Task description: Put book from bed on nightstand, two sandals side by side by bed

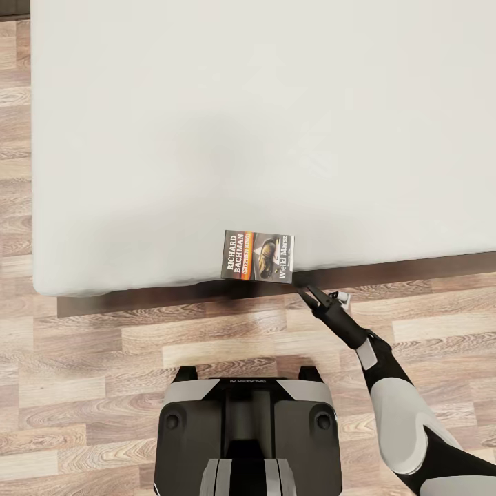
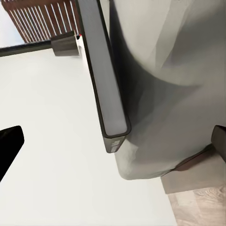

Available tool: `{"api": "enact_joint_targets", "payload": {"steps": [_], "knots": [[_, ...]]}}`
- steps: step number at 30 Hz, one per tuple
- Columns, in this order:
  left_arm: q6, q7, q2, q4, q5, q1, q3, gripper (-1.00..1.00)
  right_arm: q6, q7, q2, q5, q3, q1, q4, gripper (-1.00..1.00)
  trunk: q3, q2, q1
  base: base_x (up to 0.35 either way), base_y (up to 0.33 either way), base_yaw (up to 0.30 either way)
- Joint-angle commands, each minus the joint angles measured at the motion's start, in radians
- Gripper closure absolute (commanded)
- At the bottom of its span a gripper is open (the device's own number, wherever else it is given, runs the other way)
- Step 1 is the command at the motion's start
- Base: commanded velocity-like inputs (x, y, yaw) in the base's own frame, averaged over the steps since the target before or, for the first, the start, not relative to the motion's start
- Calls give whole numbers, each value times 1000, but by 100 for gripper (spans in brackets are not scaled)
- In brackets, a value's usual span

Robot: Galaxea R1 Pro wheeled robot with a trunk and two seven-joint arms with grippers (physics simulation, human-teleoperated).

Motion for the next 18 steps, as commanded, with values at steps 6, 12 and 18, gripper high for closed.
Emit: {"api": "enact_joint_targets", "payload": {"steps": [6, 12, 18], "knots": [[-4, 2, 0, 1, 10, 0, -8, -100, 10, 4, -1, 4, -3, -1, 0, -100, -3, -7, 4, 0, 0, 0], [-4, 2, 0, 1, 10, 0, -8, -100, 10, 5, 0, 4, 3, -1, 0, -100, -16, -35, 19, 0, 0, 0], [-4, 2, 0, 1, 10, 0, -8, -100, 10, 6, 1, 4, 6, -1, 0, -100, -16, -35, 19, 0, 0, 0]]}}
